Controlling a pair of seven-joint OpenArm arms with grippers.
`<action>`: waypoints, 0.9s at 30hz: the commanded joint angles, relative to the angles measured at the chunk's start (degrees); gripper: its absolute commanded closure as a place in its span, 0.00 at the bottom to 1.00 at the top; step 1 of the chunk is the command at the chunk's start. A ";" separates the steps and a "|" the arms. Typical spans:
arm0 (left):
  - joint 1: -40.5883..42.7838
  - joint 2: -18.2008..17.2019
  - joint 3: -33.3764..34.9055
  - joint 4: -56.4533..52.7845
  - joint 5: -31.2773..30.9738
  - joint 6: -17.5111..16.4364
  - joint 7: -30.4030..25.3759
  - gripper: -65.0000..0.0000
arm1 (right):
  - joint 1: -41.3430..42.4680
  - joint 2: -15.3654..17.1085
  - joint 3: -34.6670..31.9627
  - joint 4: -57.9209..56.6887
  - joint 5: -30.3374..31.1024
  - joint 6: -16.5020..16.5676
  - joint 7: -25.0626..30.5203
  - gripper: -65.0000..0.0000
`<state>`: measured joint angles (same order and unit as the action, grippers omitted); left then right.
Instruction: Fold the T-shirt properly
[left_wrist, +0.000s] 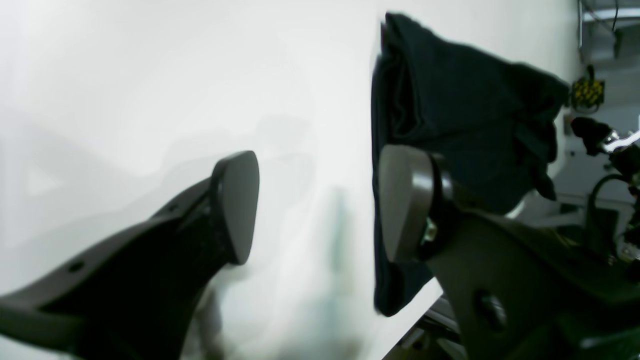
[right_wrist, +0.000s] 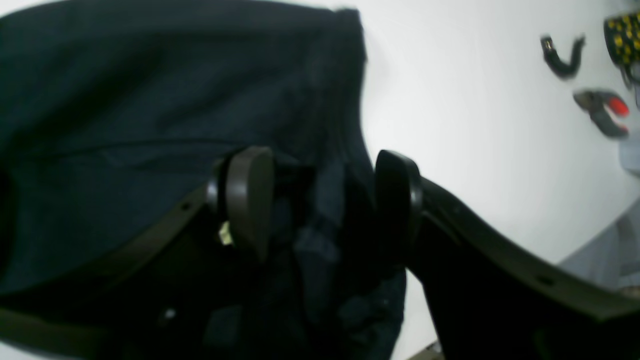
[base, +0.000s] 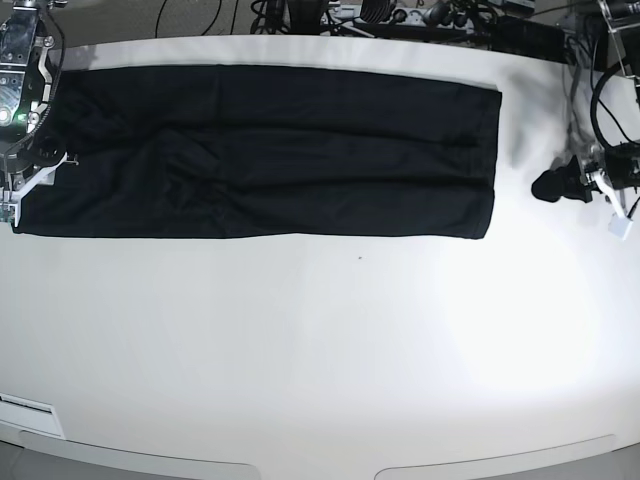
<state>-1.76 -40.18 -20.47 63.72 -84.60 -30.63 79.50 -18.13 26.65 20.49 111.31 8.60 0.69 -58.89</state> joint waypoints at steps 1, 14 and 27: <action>-0.81 -0.96 0.98 0.79 -0.40 -0.17 0.50 0.39 | 0.31 1.14 0.87 0.94 -0.52 -0.24 1.01 0.47; -0.74 5.81 7.26 0.79 1.55 -0.79 0.50 0.39 | 0.31 1.14 0.94 0.94 -0.55 -0.22 0.76 0.47; -0.79 10.01 18.84 0.79 1.62 -0.83 0.50 0.39 | 0.00 1.14 0.94 0.94 -0.55 -0.22 0.74 0.47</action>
<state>-3.88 -31.55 -3.27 65.34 -86.59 -33.69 75.64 -18.44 26.63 20.80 111.31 8.80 0.64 -58.98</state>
